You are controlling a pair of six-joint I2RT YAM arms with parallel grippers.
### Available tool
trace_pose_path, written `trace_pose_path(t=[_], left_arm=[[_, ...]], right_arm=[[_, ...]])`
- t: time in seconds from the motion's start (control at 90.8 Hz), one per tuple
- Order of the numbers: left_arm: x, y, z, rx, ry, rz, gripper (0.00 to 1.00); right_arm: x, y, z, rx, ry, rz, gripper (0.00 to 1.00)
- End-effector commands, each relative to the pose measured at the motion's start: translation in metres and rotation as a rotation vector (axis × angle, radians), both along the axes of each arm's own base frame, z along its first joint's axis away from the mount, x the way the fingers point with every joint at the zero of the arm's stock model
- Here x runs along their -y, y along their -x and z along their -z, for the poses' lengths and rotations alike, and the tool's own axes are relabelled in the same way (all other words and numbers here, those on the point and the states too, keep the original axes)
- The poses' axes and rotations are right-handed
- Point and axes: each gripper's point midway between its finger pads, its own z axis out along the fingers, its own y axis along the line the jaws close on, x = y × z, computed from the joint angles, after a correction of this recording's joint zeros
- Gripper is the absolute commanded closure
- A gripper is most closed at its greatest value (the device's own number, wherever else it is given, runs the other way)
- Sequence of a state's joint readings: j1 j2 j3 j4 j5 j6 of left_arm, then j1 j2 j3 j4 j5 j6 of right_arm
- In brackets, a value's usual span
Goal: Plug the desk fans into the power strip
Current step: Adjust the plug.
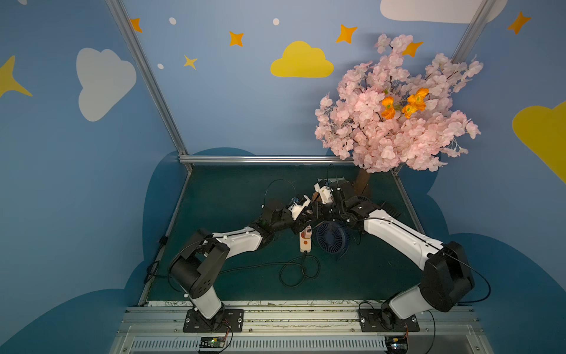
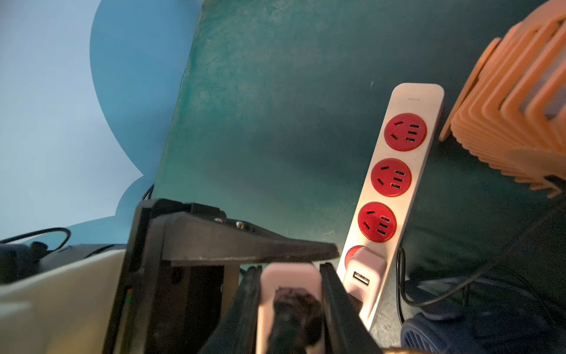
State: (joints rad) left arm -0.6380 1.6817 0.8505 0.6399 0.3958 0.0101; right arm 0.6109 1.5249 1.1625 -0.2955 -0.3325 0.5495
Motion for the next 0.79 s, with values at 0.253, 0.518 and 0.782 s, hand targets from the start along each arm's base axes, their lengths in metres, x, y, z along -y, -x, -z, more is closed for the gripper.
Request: trace_pose_path(t=[0.253, 0.518, 0.782], left_arm=[[0.005, 0.031, 0.007, 0.191, -0.121, 0.107, 0.86], [0.010, 0.041, -0.003, 0.287, -0.129, 0.130, 0.86], [0.014, 0.047, -0.005, 0.301, -0.128, 0.148, 0.87]], right_arm=[[0.027, 0.031, -0.010, -0.294, 0.022, -0.050, 0.52], [0.030, 0.055, 0.008, -0.418, 0.092, -0.126, 0.46], [0.011, 0.059, 0.008, -0.421, 0.069, -0.187, 0.61]])
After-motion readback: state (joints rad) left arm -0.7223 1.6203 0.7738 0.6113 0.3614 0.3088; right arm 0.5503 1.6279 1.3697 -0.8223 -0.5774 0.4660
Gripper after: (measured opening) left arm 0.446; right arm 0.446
